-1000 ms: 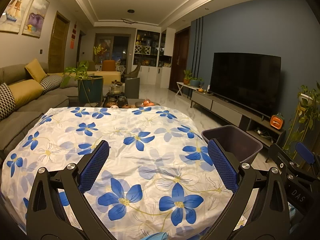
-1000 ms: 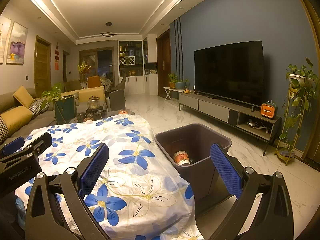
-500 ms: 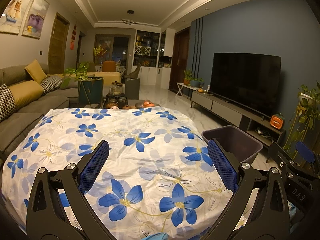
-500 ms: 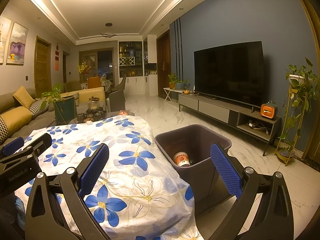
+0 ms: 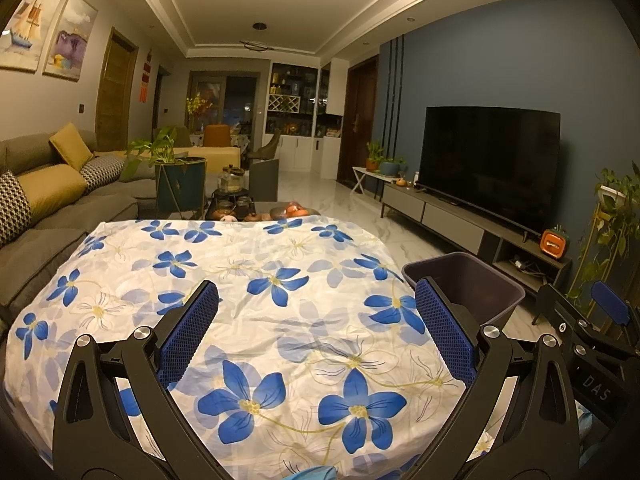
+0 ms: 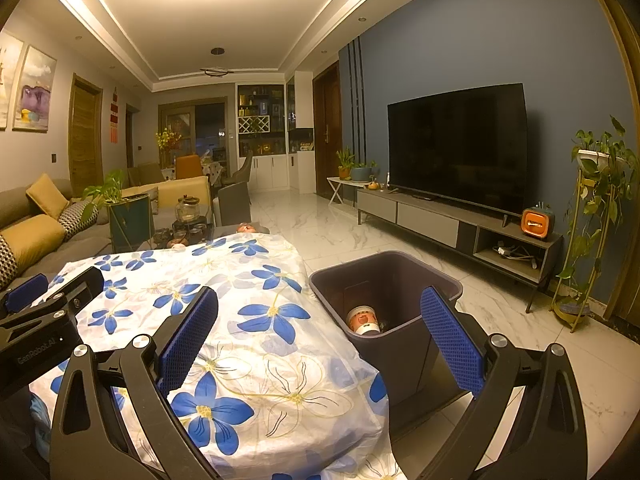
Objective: Collect trash
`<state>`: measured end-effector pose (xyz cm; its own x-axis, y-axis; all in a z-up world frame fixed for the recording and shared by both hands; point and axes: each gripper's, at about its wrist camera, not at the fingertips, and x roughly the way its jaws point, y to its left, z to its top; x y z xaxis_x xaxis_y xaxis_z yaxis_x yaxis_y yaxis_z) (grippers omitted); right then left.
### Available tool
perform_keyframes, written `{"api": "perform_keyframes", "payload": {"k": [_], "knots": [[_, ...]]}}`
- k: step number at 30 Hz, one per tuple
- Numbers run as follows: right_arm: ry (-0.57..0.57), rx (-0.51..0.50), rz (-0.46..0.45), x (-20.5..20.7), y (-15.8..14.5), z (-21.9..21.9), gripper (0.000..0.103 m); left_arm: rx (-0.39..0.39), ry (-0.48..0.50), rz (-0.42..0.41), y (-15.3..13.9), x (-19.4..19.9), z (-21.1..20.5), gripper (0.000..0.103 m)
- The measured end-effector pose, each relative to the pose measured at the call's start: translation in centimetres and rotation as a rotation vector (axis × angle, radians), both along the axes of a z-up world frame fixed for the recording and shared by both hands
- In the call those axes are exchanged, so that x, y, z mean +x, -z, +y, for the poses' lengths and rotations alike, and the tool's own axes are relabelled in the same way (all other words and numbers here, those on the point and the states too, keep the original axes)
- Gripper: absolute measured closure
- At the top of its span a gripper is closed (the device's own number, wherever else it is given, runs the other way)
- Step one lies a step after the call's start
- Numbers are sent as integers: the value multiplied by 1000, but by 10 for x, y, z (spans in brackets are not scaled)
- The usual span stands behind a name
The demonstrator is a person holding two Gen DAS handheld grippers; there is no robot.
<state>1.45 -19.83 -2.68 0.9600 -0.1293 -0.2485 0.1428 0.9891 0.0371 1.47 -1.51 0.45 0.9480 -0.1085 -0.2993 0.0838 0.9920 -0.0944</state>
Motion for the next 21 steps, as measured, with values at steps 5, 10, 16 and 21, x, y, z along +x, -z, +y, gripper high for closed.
{"api": "perform_keyframes", "payload": {"k": [5, 10, 16, 21], "knots": [[1, 0, -2, 0, 0, 0, 6, 0, 1, 0, 0, 0, 0, 6], [1, 0, -2, -1, 0, 0, 6, 0, -1, -2, -1, 1, 0, 6], [1, 2, -3, -1, 0, 0, 6, 3, 0, -4, -1, 0, -1, 6], [1, 2, -3, -1, 0, -1, 6, 25, 5, -9, -1, 0, -3, 9]]}}
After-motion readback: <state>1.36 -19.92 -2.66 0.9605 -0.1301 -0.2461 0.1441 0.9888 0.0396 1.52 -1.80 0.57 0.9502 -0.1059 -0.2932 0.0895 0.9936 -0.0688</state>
